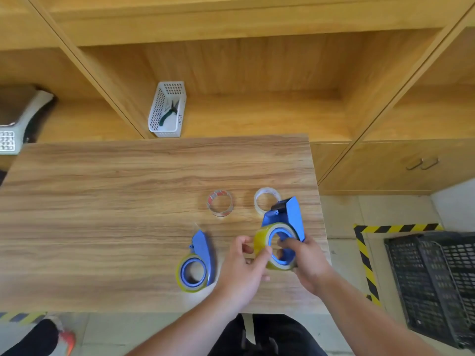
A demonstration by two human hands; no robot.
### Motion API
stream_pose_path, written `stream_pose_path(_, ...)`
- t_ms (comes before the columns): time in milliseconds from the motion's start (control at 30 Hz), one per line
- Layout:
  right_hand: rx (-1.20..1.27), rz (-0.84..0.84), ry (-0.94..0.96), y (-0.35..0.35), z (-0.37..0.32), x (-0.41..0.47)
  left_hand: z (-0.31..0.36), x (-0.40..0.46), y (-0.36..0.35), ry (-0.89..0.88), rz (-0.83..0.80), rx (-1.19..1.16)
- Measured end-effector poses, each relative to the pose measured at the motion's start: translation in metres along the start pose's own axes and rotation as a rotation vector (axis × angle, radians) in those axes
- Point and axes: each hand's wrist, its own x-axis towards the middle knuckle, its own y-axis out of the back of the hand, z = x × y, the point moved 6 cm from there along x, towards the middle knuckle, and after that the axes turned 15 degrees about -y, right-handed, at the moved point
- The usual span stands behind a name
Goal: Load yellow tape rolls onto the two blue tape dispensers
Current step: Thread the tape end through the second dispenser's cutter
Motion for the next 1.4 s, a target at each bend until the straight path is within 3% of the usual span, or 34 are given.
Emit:
stream_pose_path(100,0.089,-0.116,-0.121,-0.004,0.007,-0.002,0.012,0.006,0.019,-0.166,-0.071,0.189)
stream_pose_path(233,0.006,-0.282,-0.231,-0.019,0.012,-0.015,0.020,0.012,0.041,-0.324,-0.235,0.334)
stream_pose_path(467,-0.076,-0.476,-0.324,-0.042,0.023,-0.026,0.022,0.012,0.054,-0.358,-0.351,0.303)
stream_pose_path(733,-0.129,-0.473,-0.382,-0.040,0.032,-0.024,0.015,0.015,0.056,-0.255,-0.416,0.241)
stream_pose_path(967,-0.163,-0.469,-0.429,-0.042,0.042,-0.025,0.032,0.017,0.062,-0.426,-0.453,0.492)
stream_pose_path(1233,-0.226,-0.505,-0.509,-0.050,0.058,-0.034,0.062,0.029,0.061,-0.637,-0.697,0.799)
stream_pose_path(1400,-0.190,-0.560,-0.528,-0.057,0.061,-0.044,0.076,0.041,0.048,-0.697,-0.824,0.858)
